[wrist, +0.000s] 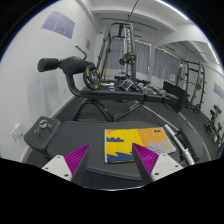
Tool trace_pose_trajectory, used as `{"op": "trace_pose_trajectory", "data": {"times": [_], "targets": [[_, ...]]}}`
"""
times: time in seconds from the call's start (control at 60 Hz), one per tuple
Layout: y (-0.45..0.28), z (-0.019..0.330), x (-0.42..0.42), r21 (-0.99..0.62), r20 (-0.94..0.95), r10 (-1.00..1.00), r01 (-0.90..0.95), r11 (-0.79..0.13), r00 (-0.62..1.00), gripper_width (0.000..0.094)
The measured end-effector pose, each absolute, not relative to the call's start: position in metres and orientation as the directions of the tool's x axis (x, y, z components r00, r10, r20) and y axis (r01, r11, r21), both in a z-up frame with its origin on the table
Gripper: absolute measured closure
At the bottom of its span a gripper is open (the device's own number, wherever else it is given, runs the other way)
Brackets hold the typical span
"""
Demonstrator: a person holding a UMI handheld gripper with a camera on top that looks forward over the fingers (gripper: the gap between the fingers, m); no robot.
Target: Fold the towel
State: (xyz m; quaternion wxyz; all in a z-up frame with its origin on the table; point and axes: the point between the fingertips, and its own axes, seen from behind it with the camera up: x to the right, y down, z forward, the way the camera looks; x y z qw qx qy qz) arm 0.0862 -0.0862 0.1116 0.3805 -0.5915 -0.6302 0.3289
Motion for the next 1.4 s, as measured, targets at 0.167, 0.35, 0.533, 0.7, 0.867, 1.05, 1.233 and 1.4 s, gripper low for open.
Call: {"op": "trace_pose_trajectory", "data": {"times": [0.167, 0.35, 0.533, 0.7, 0.867, 1.05, 1.233, 1.4], "targets": [[-0.088, 0.074, 0.049, -0.848, 0.091, 0.995, 0.522, 0.094, -0.031, 0.0082], [-0.096, 0.028, 0.003, -0.822, 0.065, 0.997, 0.564, 0.073, -0.034, 0.008], [-0.099, -0.014, -0.034, -0.793, 0.066, 0.997, 0.603, 0.081, -0.046, 0.0098], [-0.1, -0.027, -0.044, -0.8, 0.077, 0.994, 0.59, 0.106, -0.074, 0.0431], [-0.1, -0.024, -0.041, -0.788, 0.138, 0.988, 0.596, 0.155, -0.074, 0.0926], [-0.134, 0.028, -0.025, -0.803, -0.049, 0.989, 0.595, 0.044, -0.138, 0.0925], [-0.076, 0.108, -0.037, -0.861, -0.082, 0.991, 0.508, -0.015, -0.11, 0.0924], [0.022, 0.11, -0.054, -0.861, -0.044, 0.999, 0.507, -0.027, -0.022, 0.0925]]}}
